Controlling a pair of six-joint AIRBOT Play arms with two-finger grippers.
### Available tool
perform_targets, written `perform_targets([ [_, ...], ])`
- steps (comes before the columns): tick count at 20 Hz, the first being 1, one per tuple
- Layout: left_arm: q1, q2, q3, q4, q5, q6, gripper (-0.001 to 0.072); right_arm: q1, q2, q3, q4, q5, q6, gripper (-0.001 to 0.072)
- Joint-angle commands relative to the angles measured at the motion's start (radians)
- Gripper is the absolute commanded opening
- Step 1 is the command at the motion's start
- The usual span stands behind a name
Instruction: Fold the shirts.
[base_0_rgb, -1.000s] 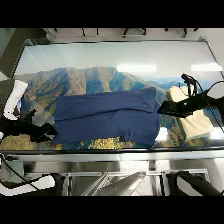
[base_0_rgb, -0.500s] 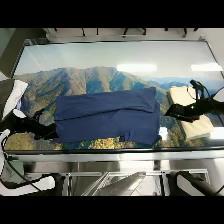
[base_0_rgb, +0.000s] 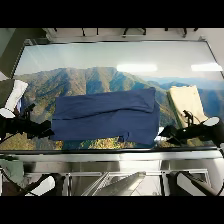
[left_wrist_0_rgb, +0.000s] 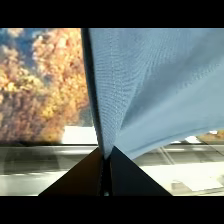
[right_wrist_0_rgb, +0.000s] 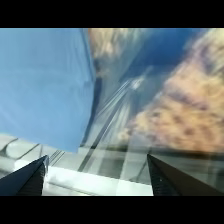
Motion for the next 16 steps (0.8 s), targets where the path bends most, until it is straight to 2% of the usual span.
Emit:
perform_targets([
  [1,0.000,0.010,0.001,-0.012,-0.013,-0.006,0.0011,0.083,0.000,-0.093,0.079,-0.081,-0.022,0.0707],
  [5,0.000,0.010,0.001,-0.011,-0.024,-0.006,0.0011,0.243,-0.005,-0.100,0.184,-0.262,0.009,0.0705],
  [7,0.000,0.010,0.001,-0.011,-0.023,-0.006,0.0011,0.299,-0.015,-0.100,0.251,-0.329,0.009,0.0654],
  [8,0.000,0.010,0.001,-0.011,-0.024,-0.006,0.0010,0.319,-0.024,-0.099,0.261,-0.346,0.009,0.0540],
  [9,0.000,0.011,0.001,-0.011,-0.026,-0.006,0.0010,0.330,-0.029,-0.099,0.260,-0.353,0.008,0.0351],
  [10,0.000,0.011,0.001,-0.011,-0.035,-0.006,0.0011,0.327,-0.026,-0.097,0.259,-0.345,-0.026,0.0026],
  [13,0.000,0.060,0.001,0.000,-0.051,-0.005,0.0011,0.294,0.050,-0.065,0.145,-0.232,-0.010,0.0020],
  [16,-0.009,0.149,-0.004,0.008,-0.087,-0.009,0.0010,0.291,0.248,-0.056,-0.067,-0.029,0.147,0.0020],
])
